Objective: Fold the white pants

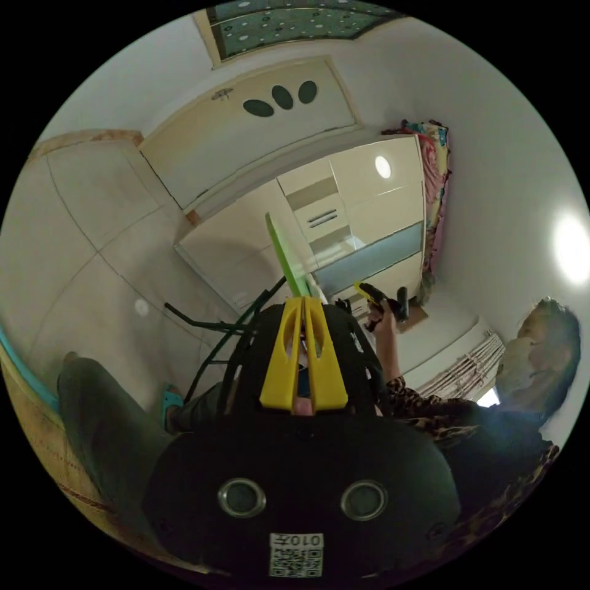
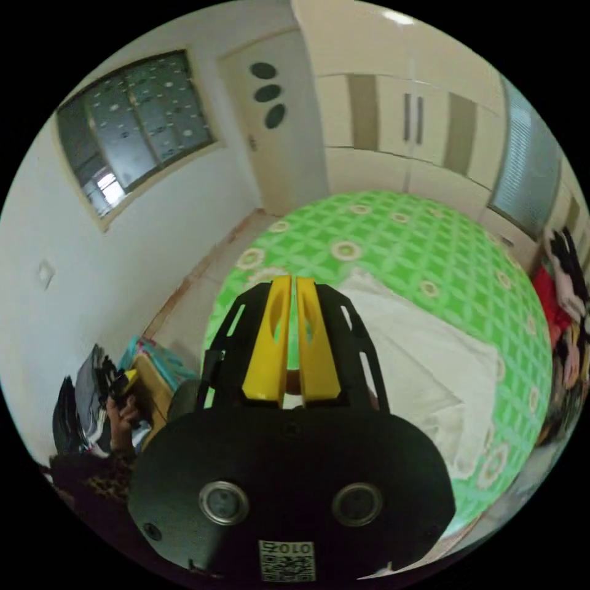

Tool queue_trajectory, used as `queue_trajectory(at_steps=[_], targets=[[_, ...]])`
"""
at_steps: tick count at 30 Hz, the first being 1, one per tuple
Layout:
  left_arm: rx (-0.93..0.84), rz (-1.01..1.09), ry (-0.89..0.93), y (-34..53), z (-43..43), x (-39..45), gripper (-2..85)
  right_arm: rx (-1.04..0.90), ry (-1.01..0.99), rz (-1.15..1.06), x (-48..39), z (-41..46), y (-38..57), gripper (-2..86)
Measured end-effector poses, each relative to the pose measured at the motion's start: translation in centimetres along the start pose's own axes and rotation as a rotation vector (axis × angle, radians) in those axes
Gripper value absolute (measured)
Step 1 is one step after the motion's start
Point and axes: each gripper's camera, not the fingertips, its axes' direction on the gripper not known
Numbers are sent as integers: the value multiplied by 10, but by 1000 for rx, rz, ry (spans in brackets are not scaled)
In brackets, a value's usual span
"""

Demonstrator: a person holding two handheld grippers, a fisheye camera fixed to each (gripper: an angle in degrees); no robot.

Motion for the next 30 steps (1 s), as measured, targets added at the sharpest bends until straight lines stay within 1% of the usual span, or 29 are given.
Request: queue_trajectory(at_steps=[1,3,5,7,9,10,12,14,16,19,21,23,26,28,30], targets=[[5,14,-13,-4,-4,5,0,12,-27,-77,-30,4,6,35],[10,67,-24,-22,-5,27,0,40,6,-138,-65,1,20,35],[-13,116,15,-38,9,45,2,86,103,-184,-86,-13,51,37],[-63,161,58,-55,34,63,3,121,165,-156,-82,-27,81,41],[-151,197,112,-74,79,85,6,119,222,-103,-64,-38,113,50],[-176,204,131,-78,92,89,6,87,251,-80,-50,-42,135,61],[-281,206,223,-90,145,109,8,19,259,-43,-28,-47,165,86],[-346,216,264,-95,183,124,8,-58,212,-56,-21,-50,200,103],[-398,207,272,-97,219,136,7,-77,241,-116,-42,-48,219,107],[-450,168,270,-98,267,143,3,-105,376,-246,-97,-27,230,107],[-478,99,277,-97,294,140,1,-125,457,-304,-127,-9,231,104],[-490,62,262,-97,305,138,0,-126,533,-346,-159,10,231,103],[-505,-2,232,-104,311,132,-1,-125,564,-366,-184,25,231,109],[-477,-4,252,-109,305,133,-1,-165,577,-366,-190,34,231,111],[-472,-9,213,-114,301,133,-1,-181,572,-324,-188,37,231,110]])
